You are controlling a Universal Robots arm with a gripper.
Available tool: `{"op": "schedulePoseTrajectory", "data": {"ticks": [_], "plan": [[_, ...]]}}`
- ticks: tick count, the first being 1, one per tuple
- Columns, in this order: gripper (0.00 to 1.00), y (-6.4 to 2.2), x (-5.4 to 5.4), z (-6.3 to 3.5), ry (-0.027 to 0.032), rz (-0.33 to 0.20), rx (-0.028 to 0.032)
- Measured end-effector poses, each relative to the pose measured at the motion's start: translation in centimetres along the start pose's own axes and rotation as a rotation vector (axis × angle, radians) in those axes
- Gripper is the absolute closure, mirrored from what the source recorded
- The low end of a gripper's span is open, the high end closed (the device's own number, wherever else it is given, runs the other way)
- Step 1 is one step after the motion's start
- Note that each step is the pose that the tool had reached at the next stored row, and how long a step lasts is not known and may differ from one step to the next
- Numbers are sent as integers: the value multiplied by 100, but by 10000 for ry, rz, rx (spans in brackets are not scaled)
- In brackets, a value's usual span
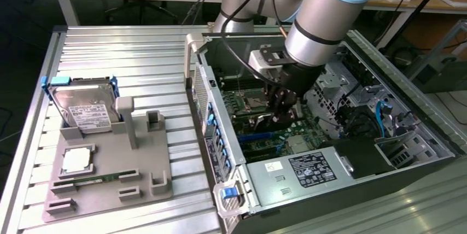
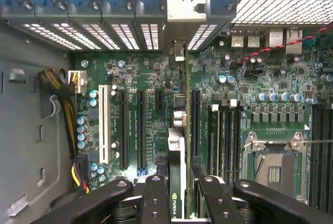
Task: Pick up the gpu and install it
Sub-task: 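Insert the gpu into the slot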
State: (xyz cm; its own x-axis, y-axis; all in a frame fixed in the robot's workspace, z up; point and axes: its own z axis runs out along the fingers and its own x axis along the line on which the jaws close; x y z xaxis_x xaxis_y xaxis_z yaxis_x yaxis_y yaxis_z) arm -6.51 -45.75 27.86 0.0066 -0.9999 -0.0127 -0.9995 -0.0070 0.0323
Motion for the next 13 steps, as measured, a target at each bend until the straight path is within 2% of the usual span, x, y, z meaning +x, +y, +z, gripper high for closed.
{"op": "schedulePoseTrajectory", "data": {"ticks": [6, 13], "plan": [[73, 74, -8, 20, -1, 22, 1], [73, 82, -8, 62, 0, 34, 0]]}}
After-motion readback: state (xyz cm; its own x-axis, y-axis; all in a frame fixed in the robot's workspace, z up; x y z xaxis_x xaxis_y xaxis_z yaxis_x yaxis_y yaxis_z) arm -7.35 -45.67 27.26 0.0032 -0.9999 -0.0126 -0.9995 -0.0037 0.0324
